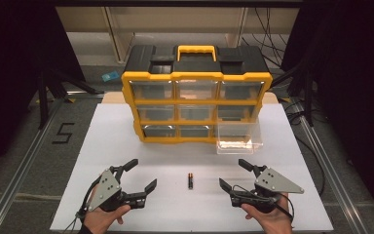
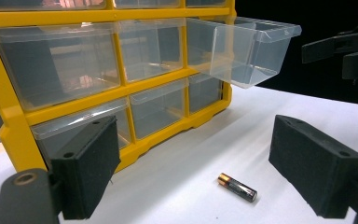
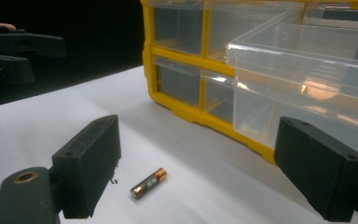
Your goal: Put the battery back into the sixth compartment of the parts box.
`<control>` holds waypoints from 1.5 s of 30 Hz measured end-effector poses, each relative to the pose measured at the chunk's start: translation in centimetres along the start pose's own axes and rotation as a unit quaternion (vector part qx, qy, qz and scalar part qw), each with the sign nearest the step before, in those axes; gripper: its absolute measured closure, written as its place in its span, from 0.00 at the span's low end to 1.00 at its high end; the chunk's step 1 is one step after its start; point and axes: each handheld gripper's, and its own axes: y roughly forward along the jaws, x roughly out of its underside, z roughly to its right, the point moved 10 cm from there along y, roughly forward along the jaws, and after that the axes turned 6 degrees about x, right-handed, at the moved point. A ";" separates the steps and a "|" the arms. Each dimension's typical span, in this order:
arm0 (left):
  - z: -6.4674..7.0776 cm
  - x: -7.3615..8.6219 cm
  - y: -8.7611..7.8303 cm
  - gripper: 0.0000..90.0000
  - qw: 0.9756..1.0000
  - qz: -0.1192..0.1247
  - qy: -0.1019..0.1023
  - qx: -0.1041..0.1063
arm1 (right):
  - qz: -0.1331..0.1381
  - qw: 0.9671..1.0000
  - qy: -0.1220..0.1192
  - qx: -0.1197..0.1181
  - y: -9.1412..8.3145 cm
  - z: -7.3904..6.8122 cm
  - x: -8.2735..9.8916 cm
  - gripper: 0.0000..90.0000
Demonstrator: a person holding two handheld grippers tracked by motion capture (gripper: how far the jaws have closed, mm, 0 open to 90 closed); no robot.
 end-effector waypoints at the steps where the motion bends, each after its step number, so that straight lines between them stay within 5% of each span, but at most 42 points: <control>1: 0.0 0.0 0.0 0.17 1.000 0.000 0.001 0.000 | -0.001 1.000 0.000 0.001 0.0 0.0 0.0 0.18; 19: 0.0 0.0 0.0 0.17 1.000 -0.001 0.000 -0.001 | -0.010 1.000 -0.005 -0.006 0.3 -0.4 0.1 0.18; 34: -0.1 0.1 0.0 0.17 1.000 -0.002 0.000 -0.002 | -0.057 0.998 -0.038 -0.013 1.3 -1.2 0.3 0.20; 45: -0.1 0.1 0.0 0.17 1.000 -0.002 -0.002 -0.002 | -0.120 0.990 -0.057 -0.043 3.0 -2.2 1.2 0.23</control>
